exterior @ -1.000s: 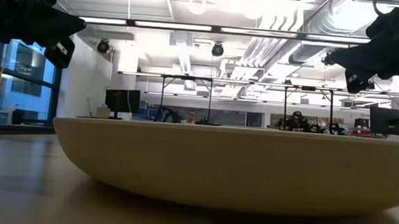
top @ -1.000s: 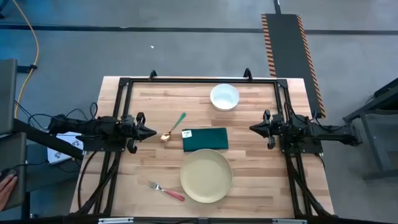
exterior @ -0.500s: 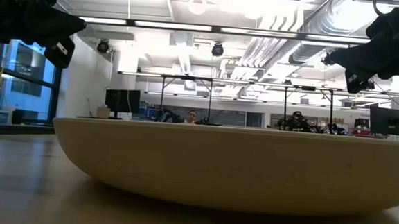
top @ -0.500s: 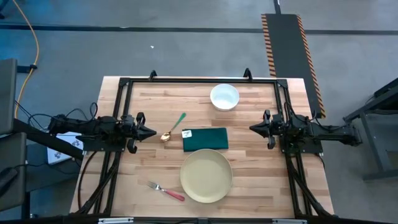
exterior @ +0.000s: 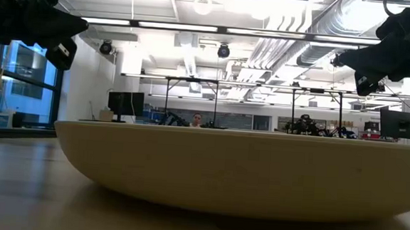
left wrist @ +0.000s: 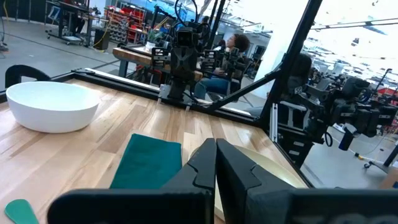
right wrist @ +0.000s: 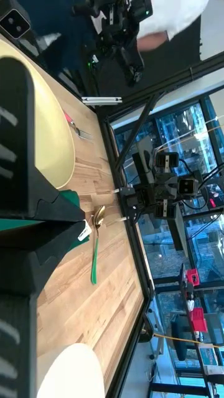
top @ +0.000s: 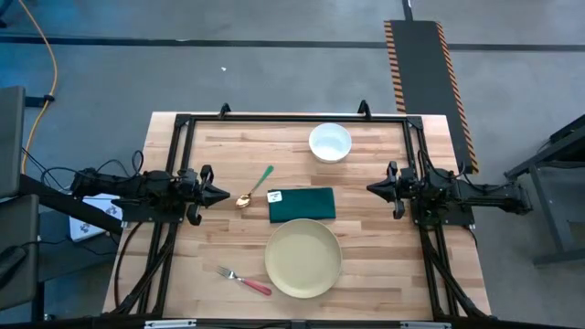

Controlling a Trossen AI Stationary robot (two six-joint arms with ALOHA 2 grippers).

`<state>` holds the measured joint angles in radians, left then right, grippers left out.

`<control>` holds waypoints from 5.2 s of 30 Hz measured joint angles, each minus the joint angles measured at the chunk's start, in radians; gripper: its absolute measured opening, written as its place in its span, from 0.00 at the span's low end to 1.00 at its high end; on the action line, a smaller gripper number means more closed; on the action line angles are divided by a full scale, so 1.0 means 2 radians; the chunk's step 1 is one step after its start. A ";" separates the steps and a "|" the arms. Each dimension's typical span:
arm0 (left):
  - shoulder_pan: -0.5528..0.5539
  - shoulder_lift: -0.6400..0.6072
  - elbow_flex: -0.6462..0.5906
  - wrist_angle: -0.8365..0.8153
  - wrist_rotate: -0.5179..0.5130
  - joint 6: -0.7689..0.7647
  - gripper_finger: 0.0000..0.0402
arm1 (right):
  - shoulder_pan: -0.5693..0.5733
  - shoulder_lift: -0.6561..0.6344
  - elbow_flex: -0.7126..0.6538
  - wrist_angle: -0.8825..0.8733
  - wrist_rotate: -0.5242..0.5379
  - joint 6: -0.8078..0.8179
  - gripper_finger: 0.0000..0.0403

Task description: Set table place

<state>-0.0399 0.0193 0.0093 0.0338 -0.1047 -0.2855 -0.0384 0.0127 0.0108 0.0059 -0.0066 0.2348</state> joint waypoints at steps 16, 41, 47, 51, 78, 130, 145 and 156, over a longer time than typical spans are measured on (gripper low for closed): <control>0.000 0.000 0.000 0.000 0.000 0.000 0.00 | 0.000 0.000 0.000 0.000 0.000 0.000 0.00; 0.000 0.000 0.000 0.000 0.045 -0.149 0.00 | -0.011 0.000 0.000 0.014 0.088 -0.293 0.00; 0.000 0.000 0.000 0.013 0.037 -0.165 0.00 | -0.011 0.000 0.000 0.020 0.106 -0.307 0.00; 0.000 0.000 0.000 0.022 -0.004 -0.182 0.00 | -0.011 0.000 0.000 0.039 0.107 -0.270 0.00; 0.000 0.000 0.000 0.162 -0.113 -0.227 0.00 | -0.010 0.005 0.008 0.384 0.151 0.103 0.00; 0.001 0.535 0.677 -0.416 -0.100 -0.170 0.00 | -0.291 0.851 0.809 -0.621 0.010 0.110 0.00; 0.001 0.535 0.677 -0.426 -0.110 -0.187 0.00 | -0.357 0.855 0.743 -0.561 -0.028 0.118 0.00; 0.001 0.536 0.677 -0.426 -0.110 -0.187 0.00 | -0.364 0.906 0.743 -0.553 -0.023 0.106 0.00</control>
<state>-0.0387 1.0904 1.3624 -0.8192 -0.3244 -0.6605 -0.7666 1.8240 1.4967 -1.0992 -0.0527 0.4461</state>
